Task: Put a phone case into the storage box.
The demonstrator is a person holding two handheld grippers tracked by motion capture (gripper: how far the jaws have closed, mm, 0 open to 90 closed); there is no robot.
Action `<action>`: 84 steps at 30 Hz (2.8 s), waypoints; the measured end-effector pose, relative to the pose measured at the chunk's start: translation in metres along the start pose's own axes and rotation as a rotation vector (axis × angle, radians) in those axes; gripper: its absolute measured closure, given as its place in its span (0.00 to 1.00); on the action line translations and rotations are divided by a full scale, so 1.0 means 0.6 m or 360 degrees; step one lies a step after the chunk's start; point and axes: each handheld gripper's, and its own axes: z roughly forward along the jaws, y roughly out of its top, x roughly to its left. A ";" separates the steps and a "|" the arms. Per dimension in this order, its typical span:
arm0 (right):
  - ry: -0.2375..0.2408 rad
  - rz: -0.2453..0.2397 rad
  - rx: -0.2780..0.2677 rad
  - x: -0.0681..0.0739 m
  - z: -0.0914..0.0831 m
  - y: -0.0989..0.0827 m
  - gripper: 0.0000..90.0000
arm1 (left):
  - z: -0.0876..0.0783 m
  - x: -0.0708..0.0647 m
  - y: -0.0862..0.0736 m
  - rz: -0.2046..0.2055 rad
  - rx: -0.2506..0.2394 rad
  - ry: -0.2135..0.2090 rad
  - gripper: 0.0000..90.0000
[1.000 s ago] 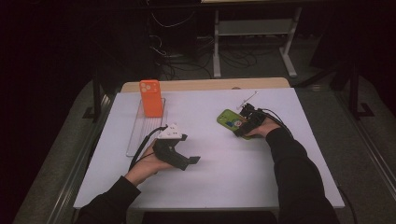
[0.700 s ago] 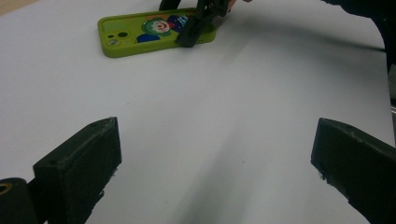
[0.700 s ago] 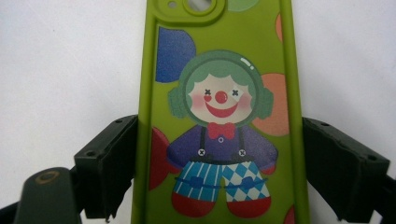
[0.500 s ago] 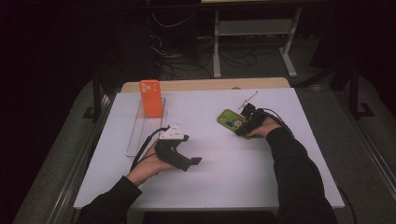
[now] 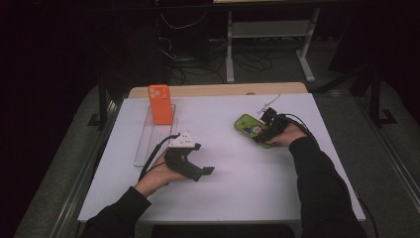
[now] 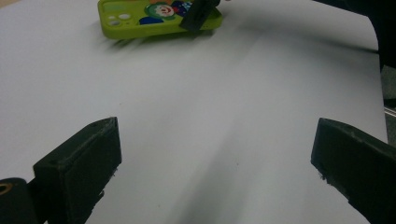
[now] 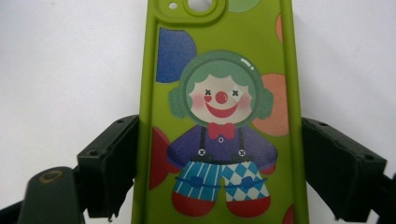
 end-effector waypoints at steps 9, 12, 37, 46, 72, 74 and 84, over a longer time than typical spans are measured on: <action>0.0015 -0.0038 -0.0044 0.028 -0.051 -0.021 0.17 | -0.006 0.008 0.013 0.0031 0.0008 -0.0019 0.01; 0.0023 -0.0072 -0.0051 0.042 -0.064 -0.032 0.17 | -0.006 0.009 0.019 0.0016 -0.0012 -0.0036 0.01; 0.0190 -0.0506 -0.0114 0.139 -0.090 -0.053 0.17 | 0.021 -0.001 0.070 0.0290 0.0073 -0.0259 0.02; 0.0288 -0.0660 -0.0122 0.177 -0.093 -0.041 0.17 | 0.017 -0.005 0.069 0.0353 0.0092 -0.0278 0.02; 0.0463 -0.0969 -0.0083 0.255 -0.078 -0.017 0.17 | 0.050 -0.039 0.047 0.0596 0.0396 -0.0462 0.02; 0.0463 -0.0954 -0.0070 0.257 -0.079 -0.017 0.17 | 0.053 -0.039 0.046 0.0624 0.0432 -0.0462 0.02; 0.0472 -0.0973 -0.0082 0.257 -0.080 -0.017 0.17 | 0.058 -0.043 0.042 0.0651 0.0464 -0.0435 0.14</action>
